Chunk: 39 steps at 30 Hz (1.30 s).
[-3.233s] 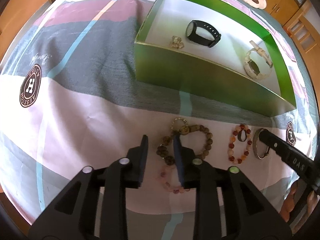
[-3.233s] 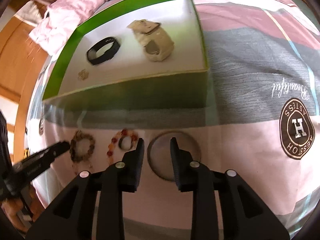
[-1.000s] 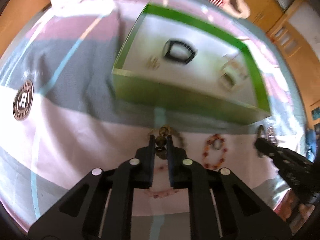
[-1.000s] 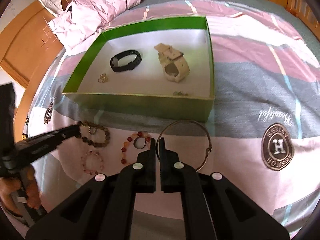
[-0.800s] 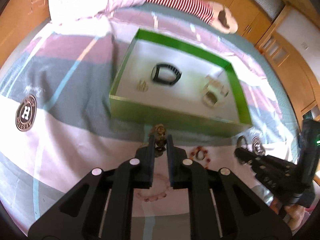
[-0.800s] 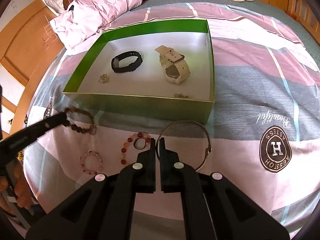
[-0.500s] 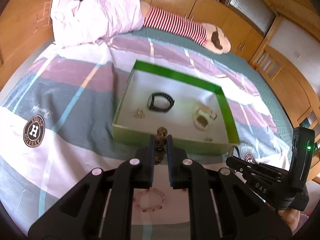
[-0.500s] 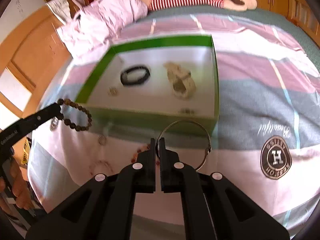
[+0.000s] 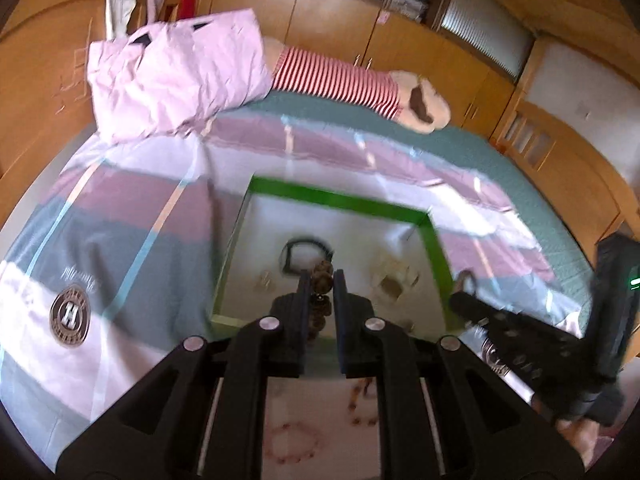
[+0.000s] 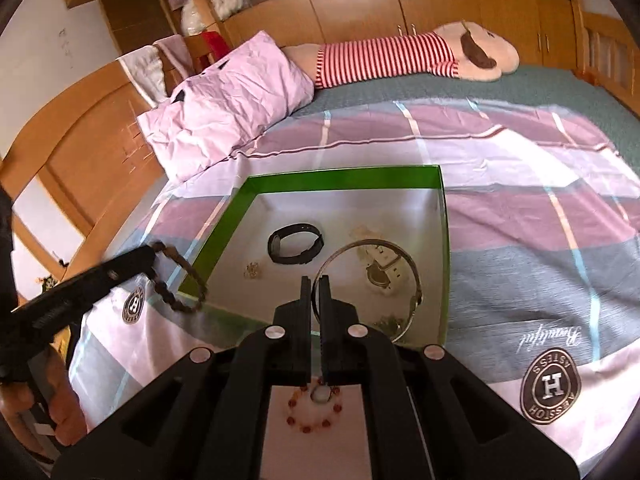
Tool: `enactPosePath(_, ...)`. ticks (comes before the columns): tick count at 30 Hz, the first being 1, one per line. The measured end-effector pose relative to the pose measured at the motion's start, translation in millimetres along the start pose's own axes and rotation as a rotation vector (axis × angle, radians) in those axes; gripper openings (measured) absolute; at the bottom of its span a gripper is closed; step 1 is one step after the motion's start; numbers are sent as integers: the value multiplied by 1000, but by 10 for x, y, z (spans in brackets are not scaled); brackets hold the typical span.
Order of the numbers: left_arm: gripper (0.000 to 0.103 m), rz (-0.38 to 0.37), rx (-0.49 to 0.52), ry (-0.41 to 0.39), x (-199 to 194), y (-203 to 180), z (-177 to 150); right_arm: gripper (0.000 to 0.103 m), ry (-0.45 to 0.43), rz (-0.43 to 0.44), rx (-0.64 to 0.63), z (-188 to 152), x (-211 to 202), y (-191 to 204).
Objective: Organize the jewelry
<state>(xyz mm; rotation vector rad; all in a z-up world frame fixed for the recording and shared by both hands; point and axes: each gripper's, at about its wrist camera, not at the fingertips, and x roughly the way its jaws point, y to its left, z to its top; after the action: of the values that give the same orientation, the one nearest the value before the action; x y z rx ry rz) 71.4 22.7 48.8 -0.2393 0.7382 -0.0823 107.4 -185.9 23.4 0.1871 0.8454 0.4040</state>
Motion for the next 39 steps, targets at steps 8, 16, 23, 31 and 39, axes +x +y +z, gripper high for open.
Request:
enactPosePath(8, 11, 48, -27, 55, 400, 131, 24, 3, 46, -60, 32, -10, 283, -161)
enactPosePath(16, 11, 72, -19, 74, 494, 166, 2, 4, 87, -57, 56, 0, 480, -254)
enactPosePath(23, 17, 100, -9, 80, 526, 154, -22, 29, 120, -63, 82, -17, 498, -300)
enactPosePath(31, 38, 101, 17, 97, 352, 104, -60, 35, 175, 39, -5, -112, 239, -8)
enactPosePath(39, 47, 165, -66, 311, 264, 305, -494, 35, 358, 50, -23, -488, 480, 95)
